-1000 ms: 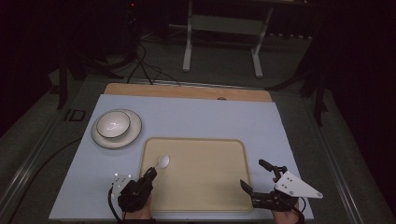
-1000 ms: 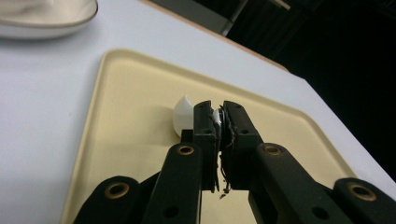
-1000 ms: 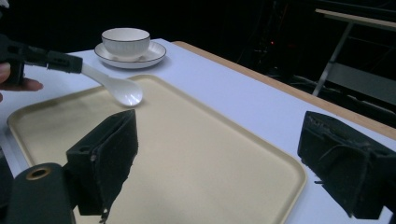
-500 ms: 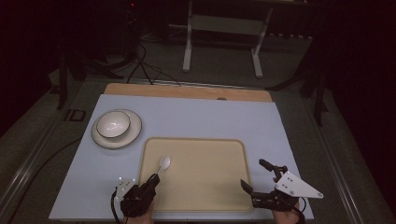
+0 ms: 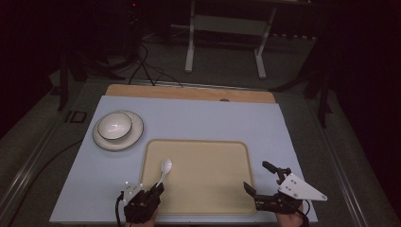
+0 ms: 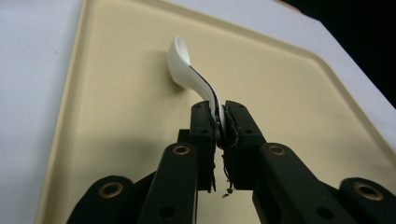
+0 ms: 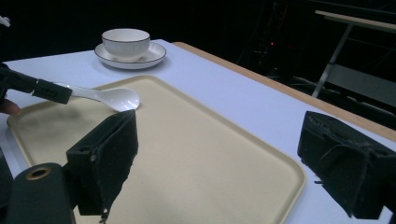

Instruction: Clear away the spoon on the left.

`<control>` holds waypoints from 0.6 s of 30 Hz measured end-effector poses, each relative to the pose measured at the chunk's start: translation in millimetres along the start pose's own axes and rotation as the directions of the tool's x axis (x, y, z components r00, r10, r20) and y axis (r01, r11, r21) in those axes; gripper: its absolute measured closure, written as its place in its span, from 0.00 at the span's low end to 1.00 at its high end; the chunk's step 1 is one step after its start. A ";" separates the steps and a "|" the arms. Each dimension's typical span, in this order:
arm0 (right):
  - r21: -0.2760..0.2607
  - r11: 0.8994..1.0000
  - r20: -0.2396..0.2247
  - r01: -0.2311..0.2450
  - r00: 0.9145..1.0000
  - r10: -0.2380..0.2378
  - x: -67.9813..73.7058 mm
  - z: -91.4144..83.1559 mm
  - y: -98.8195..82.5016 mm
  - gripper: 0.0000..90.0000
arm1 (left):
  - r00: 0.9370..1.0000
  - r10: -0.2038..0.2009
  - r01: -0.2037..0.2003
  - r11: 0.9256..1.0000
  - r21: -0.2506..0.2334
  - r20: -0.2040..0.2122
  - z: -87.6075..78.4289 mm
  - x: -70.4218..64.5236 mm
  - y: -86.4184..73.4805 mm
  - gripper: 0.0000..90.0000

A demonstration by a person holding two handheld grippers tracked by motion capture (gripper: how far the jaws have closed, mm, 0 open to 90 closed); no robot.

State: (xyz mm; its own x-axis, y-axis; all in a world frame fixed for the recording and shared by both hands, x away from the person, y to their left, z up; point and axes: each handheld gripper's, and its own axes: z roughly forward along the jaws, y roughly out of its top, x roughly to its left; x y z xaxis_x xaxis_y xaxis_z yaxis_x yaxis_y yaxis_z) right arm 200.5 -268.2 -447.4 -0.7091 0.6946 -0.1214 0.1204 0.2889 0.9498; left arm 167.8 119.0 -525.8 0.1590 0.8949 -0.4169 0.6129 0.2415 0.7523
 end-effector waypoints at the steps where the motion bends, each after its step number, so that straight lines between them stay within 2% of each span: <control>1: 0.002 1.000 -0.001 0.000 1.000 0.000 0.0 0.3 0.0 0.14 | 1.000 0.005 -0.005 1.000 0.007 -0.002 0.1 -0.3 -0.4 0.92; 13: 0.006 1.000 -0.001 0.002 1.000 -0.002 0.5 0.9 0.0 0.14 | 1.000 -0.012 0.012 0.996 0.091 0.001 5.8 3.6 -8.0 0.90; 18: 0.010 1.000 -0.003 0.000 1.000 0.000 0.3 1.9 -0.1 0.14 | 1.000 -0.022 0.023 0.994 0.102 -0.013 8.6 7.0 -8.2 0.88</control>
State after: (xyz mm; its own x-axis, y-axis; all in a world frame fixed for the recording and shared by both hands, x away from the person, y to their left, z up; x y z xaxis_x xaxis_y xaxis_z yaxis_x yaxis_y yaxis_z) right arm 201.6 -266.8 -448.0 -0.7113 0.6924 -0.1209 0.1271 0.2959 0.9467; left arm 170.5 120.0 -539.2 0.1360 0.8942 -0.4265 0.6923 0.2222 0.6865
